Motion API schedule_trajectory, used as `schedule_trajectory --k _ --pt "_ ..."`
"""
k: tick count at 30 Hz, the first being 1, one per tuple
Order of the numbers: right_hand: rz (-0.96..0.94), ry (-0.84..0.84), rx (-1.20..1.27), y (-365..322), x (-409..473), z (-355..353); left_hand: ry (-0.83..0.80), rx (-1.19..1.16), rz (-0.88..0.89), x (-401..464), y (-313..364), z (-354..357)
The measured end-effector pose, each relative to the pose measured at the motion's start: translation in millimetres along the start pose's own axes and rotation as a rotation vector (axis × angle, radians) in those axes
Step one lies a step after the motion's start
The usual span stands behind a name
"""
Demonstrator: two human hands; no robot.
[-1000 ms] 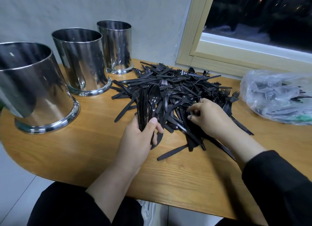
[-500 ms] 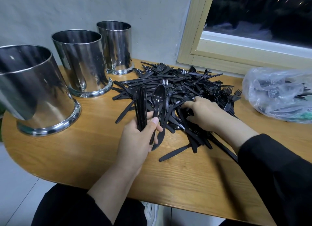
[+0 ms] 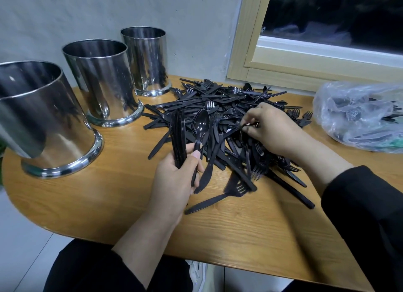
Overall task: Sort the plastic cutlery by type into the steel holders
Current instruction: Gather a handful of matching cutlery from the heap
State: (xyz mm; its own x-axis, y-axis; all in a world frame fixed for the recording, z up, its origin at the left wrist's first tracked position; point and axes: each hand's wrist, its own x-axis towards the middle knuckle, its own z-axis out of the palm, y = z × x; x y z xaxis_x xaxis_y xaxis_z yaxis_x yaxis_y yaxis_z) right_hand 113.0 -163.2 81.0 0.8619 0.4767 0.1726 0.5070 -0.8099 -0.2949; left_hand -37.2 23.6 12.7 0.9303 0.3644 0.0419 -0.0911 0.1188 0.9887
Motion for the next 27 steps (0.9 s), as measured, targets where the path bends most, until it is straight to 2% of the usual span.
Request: schedule_trajectory --k 3,7,11,15,23,27 --pt "-0.007 0.079 0.065 -4.4 -0.9 -15.1 -0.009 0.004 0.0 -1.1 1.4 0.6" --pt "0.025 0.217 0.287 -13.5 -6.1 -35.6 0.007 -0.03 -0.009 -2.7 4.3 2.3" --pt "-0.04 0.152 0.47 -36.9 -19.5 -39.2 0.012 -0.011 -0.008 -3.5 4.9 2.9" --pt "-0.117 0.11 0.375 -53.0 -23.8 -25.3 -0.014 -0.028 -0.054 -5.9 7.3 4.0" --pt "-0.135 0.247 0.268 -64.0 -19.3 -11.7 -0.125 0.048 -0.02 -6.6 6.8 2.0" --pt "-0.111 0.28 0.318 -63.9 -20.5 -5.7 -0.143 0.095 -0.006 -5.6 5.0 0.9"
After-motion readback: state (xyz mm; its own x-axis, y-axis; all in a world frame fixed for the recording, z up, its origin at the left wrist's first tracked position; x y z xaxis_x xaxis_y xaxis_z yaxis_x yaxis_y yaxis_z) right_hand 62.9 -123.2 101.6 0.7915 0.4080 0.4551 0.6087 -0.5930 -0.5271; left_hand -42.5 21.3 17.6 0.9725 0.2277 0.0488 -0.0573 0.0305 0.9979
